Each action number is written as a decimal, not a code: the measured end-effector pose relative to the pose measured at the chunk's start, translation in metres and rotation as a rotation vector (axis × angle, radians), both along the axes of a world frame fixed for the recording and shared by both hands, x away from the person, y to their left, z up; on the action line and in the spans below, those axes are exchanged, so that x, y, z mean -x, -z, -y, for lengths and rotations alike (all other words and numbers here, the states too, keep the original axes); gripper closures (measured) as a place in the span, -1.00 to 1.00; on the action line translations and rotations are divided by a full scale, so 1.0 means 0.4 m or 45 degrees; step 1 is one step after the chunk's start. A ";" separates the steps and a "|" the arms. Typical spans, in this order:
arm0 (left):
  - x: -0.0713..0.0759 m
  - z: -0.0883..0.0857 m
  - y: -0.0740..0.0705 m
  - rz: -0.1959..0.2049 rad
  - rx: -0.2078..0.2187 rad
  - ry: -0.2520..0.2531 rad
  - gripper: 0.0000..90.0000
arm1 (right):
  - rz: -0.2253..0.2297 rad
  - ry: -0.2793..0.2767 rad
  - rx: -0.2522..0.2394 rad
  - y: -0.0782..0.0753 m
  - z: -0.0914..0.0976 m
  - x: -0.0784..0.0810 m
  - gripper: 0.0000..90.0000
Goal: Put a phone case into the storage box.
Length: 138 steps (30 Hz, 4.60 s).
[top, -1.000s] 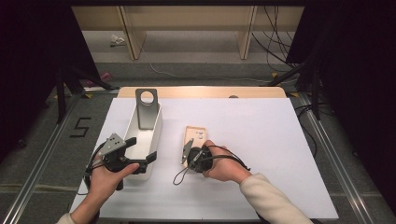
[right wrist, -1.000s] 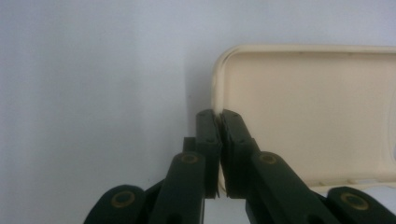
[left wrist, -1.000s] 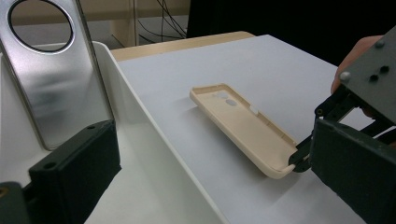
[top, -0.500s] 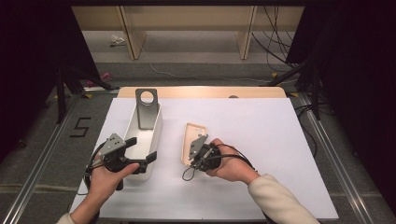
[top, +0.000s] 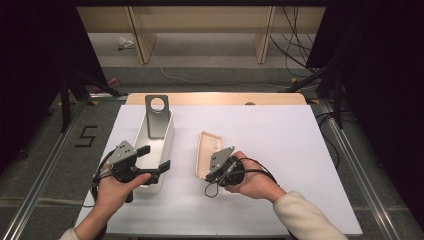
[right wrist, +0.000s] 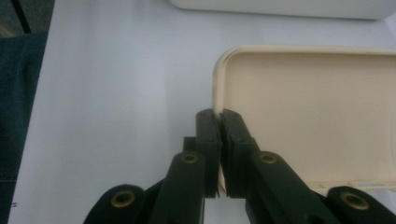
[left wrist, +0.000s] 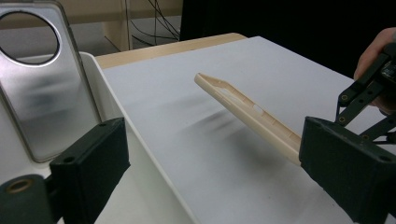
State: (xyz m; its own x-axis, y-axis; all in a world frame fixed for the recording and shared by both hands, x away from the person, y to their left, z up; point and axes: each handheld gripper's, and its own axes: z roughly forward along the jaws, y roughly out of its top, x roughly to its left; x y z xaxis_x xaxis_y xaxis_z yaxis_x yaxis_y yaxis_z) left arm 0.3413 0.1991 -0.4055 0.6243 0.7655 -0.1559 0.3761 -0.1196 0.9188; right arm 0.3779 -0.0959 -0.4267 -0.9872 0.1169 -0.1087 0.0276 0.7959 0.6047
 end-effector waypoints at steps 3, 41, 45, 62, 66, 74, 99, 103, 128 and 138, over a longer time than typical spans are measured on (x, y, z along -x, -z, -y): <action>-0.001 0.017 -0.015 -0.011 -0.023 0.004 -0.81 | 0.004 0.001 -0.018 -0.003 0.004 0.007 0.94; -0.296 0.267 -0.028 -0.461 -0.240 -0.031 -0.03 | 0.049 -0.003 -0.067 -0.029 0.006 0.047 0.94; -0.306 0.266 -0.018 -0.517 -0.217 -0.036 0.10 | 0.056 -0.012 -0.068 -0.032 0.005 0.049 0.94; -0.296 0.267 -0.019 -0.559 -0.063 -0.029 0.63 | 0.062 -0.041 -0.060 -0.030 -0.006 0.059 0.94; -0.287 0.273 -0.034 -0.544 0.002 -0.011 0.73 | 0.058 -0.049 -0.051 -0.024 -0.010 0.059 0.95; -0.247 0.300 -0.071 -0.364 0.028 0.044 0.82 | 0.070 -0.012 -0.052 -0.010 -0.006 0.051 0.76; -0.157 0.198 -0.053 0.024 0.033 -0.044 0.82 | 0.060 0.353 -0.371 -0.029 0.083 0.020 -0.54; -0.149 0.185 -0.053 0.041 0.040 -0.041 0.82 | 0.058 0.392 -0.383 -0.027 0.097 0.019 -0.60; -0.132 0.122 -0.099 0.116 0.105 -0.082 0.82 | 0.071 0.603 -0.488 -0.023 0.204 0.006 -0.63; -0.135 0.090 -0.126 0.154 0.138 -0.118 0.82 | 0.080 0.663 -0.526 -0.029 0.239 0.008 -0.63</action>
State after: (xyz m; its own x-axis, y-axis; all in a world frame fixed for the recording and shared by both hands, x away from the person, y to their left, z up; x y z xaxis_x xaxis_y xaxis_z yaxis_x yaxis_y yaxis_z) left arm 0.3952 0.1632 -0.3551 0.5712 0.8033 -0.1688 0.2669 0.0128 0.9636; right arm 0.3748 -0.1915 -0.4149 -0.7837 0.6211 -0.0087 0.3003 0.3911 0.8700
